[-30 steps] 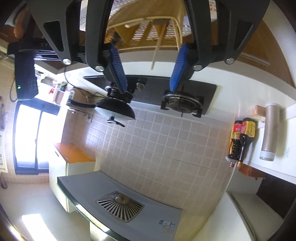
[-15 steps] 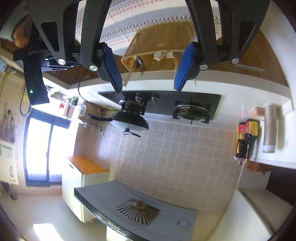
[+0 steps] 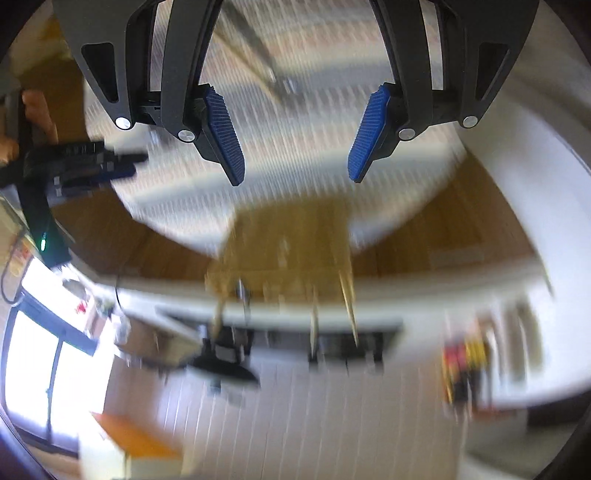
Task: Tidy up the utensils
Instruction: 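Move both grippers back down to the utensils on the table, then grasp a clear spoon with the left gripper while the right grasps another clear spoon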
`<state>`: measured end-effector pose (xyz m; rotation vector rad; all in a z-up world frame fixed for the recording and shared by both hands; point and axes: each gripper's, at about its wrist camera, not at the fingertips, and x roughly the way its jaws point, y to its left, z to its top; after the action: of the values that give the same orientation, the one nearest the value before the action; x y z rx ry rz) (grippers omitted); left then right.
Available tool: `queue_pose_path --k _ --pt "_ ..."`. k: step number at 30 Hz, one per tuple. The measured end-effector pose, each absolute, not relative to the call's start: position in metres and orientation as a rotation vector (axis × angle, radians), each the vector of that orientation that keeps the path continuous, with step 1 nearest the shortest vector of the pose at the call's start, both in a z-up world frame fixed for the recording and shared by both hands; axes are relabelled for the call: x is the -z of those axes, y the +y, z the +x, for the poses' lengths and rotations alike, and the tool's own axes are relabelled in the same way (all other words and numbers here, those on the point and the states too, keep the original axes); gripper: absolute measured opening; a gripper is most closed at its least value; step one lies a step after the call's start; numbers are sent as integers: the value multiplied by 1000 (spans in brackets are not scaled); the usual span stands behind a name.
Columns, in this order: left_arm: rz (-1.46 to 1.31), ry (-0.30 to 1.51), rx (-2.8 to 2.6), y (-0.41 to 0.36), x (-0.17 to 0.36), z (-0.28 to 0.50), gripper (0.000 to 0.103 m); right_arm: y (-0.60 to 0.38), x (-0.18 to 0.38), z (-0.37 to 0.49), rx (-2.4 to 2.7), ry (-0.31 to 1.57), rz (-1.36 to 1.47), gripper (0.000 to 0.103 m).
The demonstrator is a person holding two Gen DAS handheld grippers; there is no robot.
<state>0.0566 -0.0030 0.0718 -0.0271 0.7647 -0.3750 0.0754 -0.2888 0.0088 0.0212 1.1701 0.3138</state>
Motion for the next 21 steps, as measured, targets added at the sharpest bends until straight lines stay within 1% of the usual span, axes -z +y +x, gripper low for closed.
queue_pose_path --k 2,5,6,7,9,14,17,21 --pt "-38 876 385 -2 -42 59 55 -289 -2 71 -312 1190 21 36" --pt "-45 994 399 -4 -8 63 55 -293 5 64 -306 1210 21 34" --pt "-53 1023 394 -5 2 64 55 -294 7 63 -305 1217 21 33" --pt "-53 1052 381 -7 13 64 55 -295 9 61 -309 1230 16 29" --pt "-33 1092 380 -12 28 65 51 -296 15 59 -314 1258 -3 28" --pt "59 1111 361 -28 45 60 51 -307 32 50 -303 1311 -32 28" --pt "108 1116 354 -37 51 57 47 -313 45 47 -305 1348 -39 23" --pt "167 1101 332 -45 54 55 47 -318 57 50 -322 1382 -16 22"
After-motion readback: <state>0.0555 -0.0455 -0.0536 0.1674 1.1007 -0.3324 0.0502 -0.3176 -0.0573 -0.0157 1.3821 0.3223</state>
